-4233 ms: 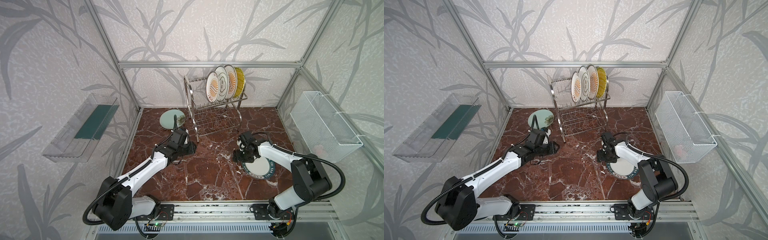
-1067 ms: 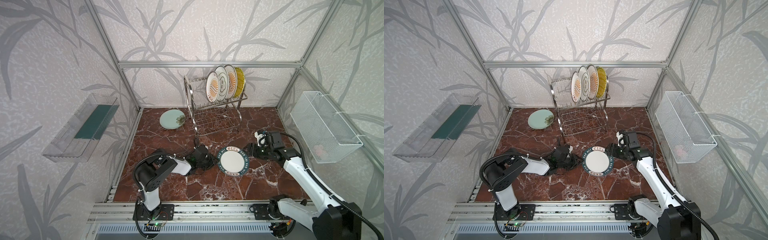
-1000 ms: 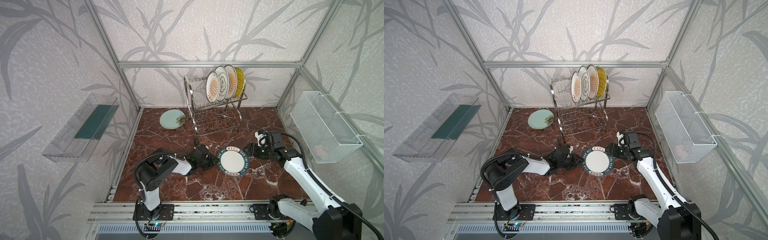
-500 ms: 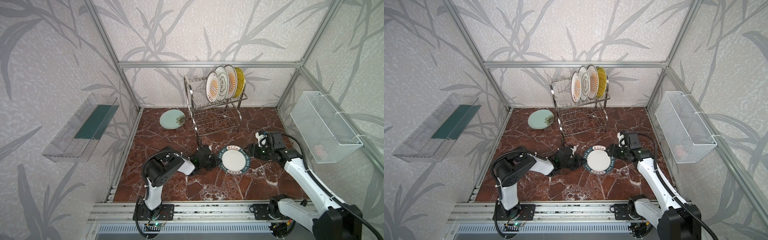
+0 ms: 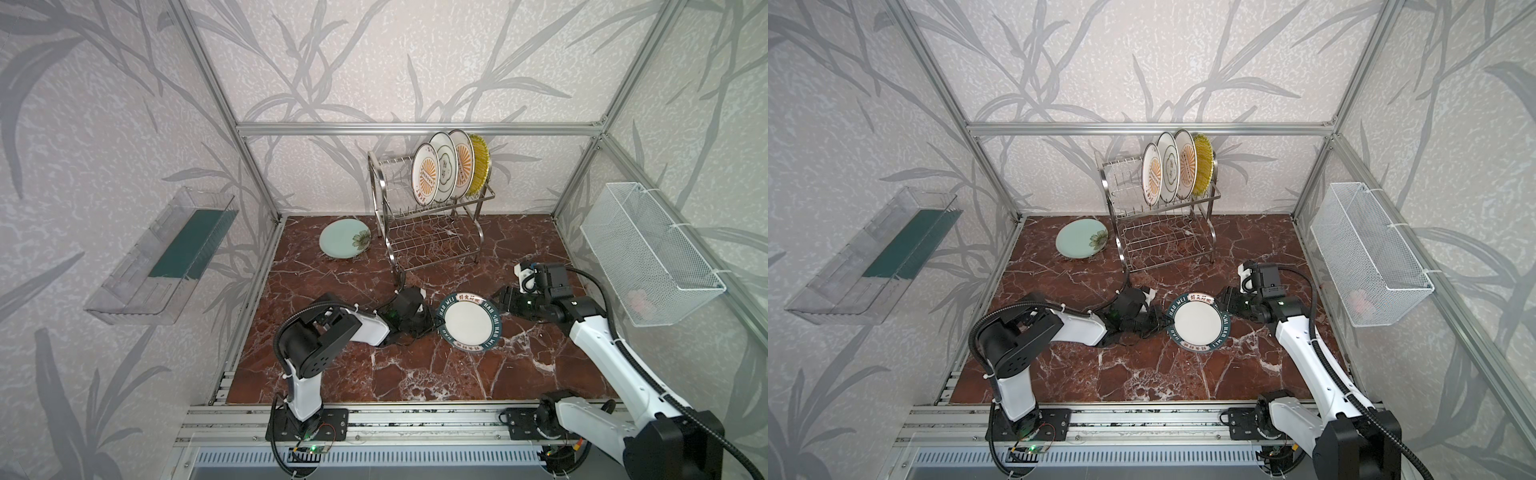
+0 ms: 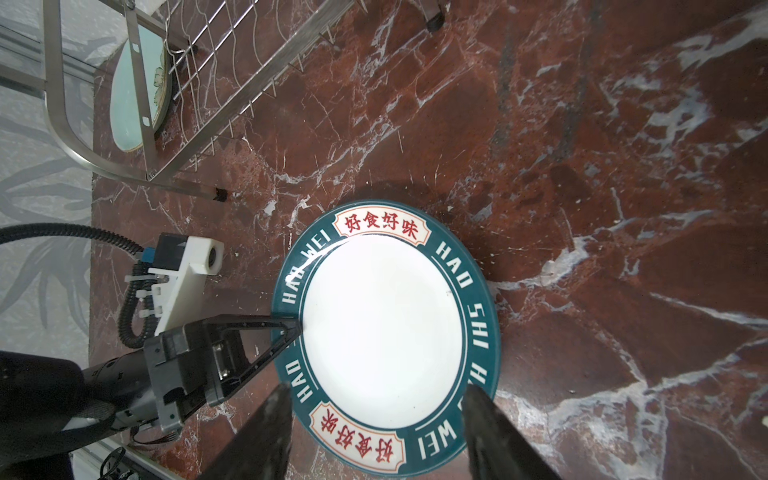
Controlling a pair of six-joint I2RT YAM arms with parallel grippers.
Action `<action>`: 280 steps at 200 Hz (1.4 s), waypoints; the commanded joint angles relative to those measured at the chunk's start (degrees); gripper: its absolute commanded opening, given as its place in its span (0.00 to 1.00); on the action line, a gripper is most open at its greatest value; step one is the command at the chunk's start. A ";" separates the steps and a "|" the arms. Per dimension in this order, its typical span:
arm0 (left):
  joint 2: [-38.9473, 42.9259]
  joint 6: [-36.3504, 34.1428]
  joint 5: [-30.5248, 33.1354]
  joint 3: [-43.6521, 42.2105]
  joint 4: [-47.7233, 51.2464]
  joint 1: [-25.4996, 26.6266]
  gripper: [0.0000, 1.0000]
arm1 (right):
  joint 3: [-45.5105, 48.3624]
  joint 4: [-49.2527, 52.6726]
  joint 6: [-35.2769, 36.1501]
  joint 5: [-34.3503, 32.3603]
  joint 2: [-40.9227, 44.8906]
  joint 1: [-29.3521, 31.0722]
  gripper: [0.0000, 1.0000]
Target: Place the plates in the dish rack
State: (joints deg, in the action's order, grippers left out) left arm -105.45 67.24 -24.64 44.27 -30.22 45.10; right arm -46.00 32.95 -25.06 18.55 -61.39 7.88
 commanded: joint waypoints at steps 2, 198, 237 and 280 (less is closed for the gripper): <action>5.03 -3.63 -2.11 3.20 3.51 -0.91 0.00 | -0.06 1.43 0.54 0.20 1.52 -0.57 0.64; 24.23 -20.11 -18.82 1.17 23.73 -14.90 0.00 | 4.78 -15.17 -7.79 16.52 -0.28 -0.47 0.62; 23.43 -15.20 -21.82 -0.71 15.25 -15.46 0.00 | 4.59 -16.85 -8.40 15.95 -1.84 2.50 0.58; 22.62 -13.19 -22.43 -1.03 11.58 -15.82 0.00 | 5.04 -20.39 -10.56 16.46 -3.19 5.38 0.52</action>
State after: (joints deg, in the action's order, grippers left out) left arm -83.15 52.18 -44.47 42.87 -12.19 29.78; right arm -41.50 16.56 -33.76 33.39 -63.77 12.23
